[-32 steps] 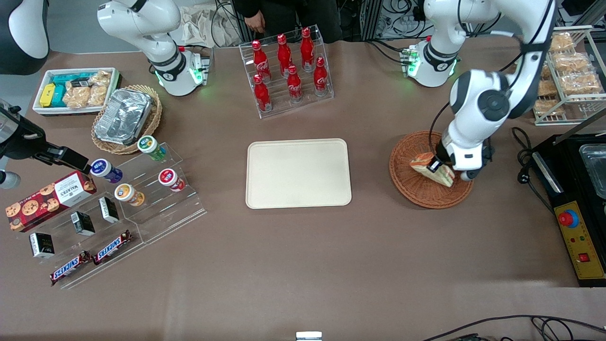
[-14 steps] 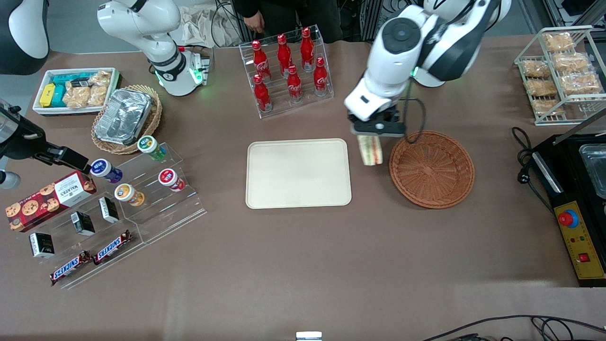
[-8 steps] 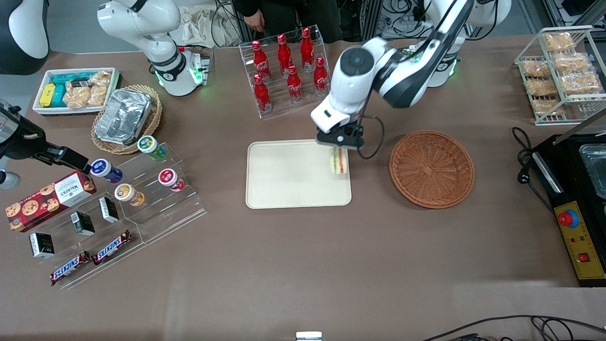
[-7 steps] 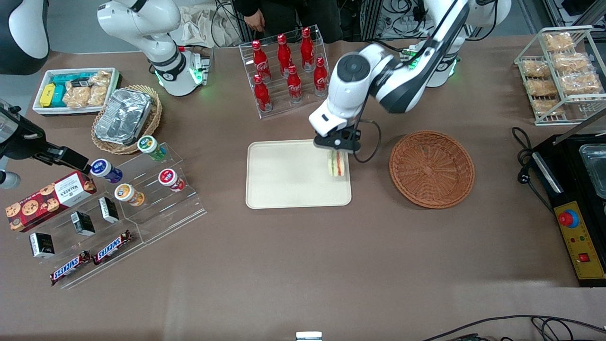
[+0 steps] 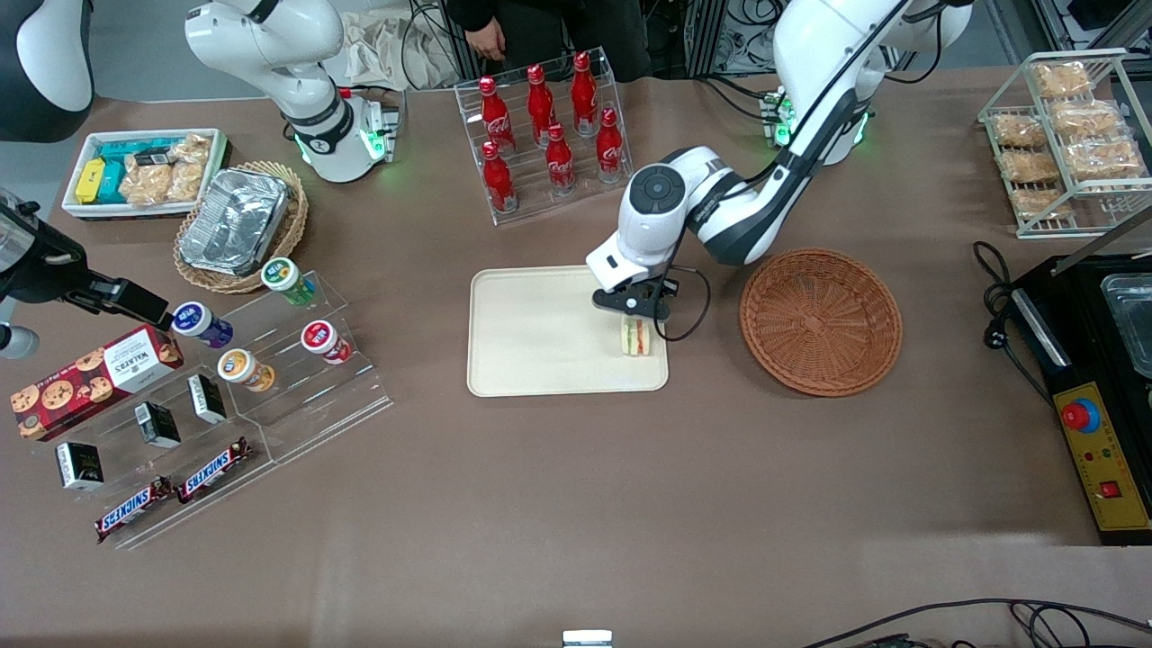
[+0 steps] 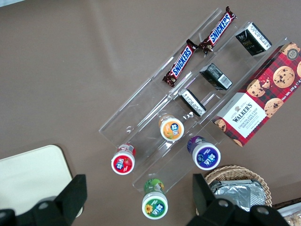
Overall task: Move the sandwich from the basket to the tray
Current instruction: 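Lower the sandwich onto the tray and open the left gripper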
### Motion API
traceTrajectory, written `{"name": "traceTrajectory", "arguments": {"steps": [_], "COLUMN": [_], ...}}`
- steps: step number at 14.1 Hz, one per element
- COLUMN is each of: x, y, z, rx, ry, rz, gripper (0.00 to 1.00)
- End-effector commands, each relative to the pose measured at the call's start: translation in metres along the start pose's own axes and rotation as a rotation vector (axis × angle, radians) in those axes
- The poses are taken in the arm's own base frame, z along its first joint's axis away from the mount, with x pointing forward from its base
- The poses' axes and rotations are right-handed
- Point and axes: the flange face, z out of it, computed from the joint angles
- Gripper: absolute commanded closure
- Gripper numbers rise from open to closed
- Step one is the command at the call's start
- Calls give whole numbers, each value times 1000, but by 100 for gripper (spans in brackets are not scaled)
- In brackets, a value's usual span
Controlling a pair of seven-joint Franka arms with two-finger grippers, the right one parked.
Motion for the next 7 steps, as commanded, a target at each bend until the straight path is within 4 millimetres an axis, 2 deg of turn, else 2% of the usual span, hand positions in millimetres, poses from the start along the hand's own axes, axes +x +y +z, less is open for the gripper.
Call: {"name": "traceTrajectory", "arguments": {"steps": [1, 3, 4, 5, 6, 7], "x": [3, 3, 4, 4, 5, 5], "y": [1, -4, -4, -5, -5, -5], "z": [9, 16, 16, 17, 17, 17], "rx": [12, 22, 22, 23, 23, 23], "ry": [27, 19, 19, 18, 18, 18], "rz": [-25, -30, -29, -23, -26, -28], "gripper": [100, 100, 92, 41, 1, 0]}}
